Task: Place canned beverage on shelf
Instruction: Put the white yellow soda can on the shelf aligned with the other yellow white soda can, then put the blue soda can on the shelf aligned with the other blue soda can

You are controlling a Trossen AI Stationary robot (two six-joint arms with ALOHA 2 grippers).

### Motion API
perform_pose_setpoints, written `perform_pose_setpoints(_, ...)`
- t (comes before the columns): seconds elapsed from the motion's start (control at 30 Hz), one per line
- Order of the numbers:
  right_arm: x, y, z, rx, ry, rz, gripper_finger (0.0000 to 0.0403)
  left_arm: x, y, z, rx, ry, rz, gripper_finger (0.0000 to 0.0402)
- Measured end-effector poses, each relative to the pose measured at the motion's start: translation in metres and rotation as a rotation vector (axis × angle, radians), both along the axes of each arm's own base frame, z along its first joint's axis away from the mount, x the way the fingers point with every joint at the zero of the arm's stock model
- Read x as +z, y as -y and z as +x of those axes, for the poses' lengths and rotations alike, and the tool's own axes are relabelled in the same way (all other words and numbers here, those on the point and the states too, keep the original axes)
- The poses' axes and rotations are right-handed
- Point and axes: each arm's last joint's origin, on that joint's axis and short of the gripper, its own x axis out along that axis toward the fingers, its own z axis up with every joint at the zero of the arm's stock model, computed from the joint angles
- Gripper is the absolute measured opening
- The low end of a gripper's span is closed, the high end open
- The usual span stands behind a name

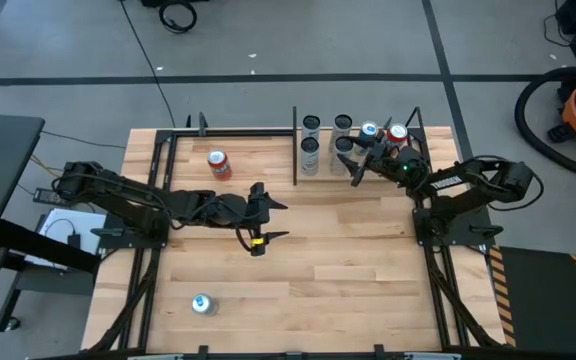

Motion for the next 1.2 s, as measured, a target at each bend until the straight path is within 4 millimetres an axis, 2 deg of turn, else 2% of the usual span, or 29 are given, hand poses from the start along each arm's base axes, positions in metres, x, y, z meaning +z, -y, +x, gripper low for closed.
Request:
perform_pose_setpoints(0.33,0.001,0.002,0.000,-0.004,0.010,-0.001,0.0320,0.000,0.000,0.000,0.000,0.000,0.000,0.0316)
perform_pose_setpoints(0.53,0.008,0.000,-0.001,0.024,0.067,-0.027,0.0320,0.000,0.000,0.000,0.000,0.000,0.000,0.0316)
perform_pose_setpoints(0.77,0.017,-0.004,-0.001,0.092,0.213,0.036,0.0320,-0.002,0.000,-0.001,-0.001,-0.017,0.003,0.0316)
perform_pose_setpoints(1.0,0.033,-0.023,0.002,0.380,0.308,-0.019,0.0320,-0.004,0.000,-0.001,-0.001,-0.039,0.007,0.0316)
perform_pose_setpoints(1.2,0.048,-0.046,0.003,0.535,0.360,-0.058,0.0320,-0.004,0.000,-0.002,-0.001,-0.048,0.008,0.0316)
